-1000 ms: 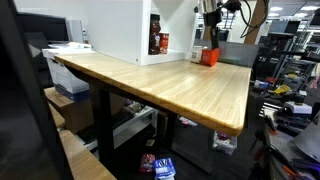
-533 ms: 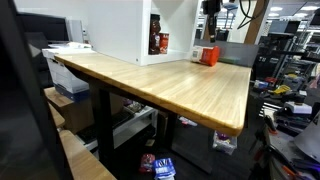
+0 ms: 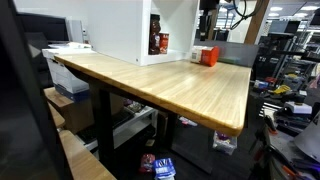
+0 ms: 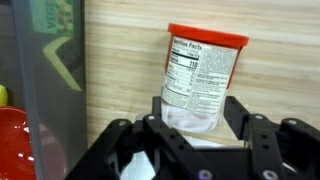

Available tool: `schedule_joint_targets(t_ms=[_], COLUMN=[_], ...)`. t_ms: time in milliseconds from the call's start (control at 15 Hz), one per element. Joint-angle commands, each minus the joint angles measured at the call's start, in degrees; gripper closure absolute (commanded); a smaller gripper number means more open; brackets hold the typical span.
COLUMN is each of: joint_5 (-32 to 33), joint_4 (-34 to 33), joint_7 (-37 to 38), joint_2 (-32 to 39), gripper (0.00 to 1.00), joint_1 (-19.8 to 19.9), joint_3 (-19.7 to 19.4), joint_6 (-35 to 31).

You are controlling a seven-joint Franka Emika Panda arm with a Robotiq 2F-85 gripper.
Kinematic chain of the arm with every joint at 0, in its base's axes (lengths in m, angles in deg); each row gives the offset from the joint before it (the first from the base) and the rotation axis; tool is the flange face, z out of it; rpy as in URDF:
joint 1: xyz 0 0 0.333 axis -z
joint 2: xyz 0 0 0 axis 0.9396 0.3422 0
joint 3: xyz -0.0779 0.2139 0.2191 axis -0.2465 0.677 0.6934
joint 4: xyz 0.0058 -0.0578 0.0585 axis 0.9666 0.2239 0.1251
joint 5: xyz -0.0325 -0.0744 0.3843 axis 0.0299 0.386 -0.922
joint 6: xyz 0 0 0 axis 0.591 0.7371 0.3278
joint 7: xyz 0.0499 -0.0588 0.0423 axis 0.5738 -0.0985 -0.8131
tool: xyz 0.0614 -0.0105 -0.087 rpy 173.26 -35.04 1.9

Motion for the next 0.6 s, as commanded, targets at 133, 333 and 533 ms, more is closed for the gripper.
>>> schedule_joint_targets(t_ms=[133,333,533], joint_5=[4.51,5.69,3.23], joint_4=[7.49,9.39,11.04], joint_7=[8.14,10.97,10.40], joint_2=[-1.53,-1.68,-2.12], gripper=[0.00,0.00,0.00], joint_1=[1.06,1.14,1.12], joint_3=[0.83,0.90,0.37], joint_6=[-11.61,-13.68,-13.95])
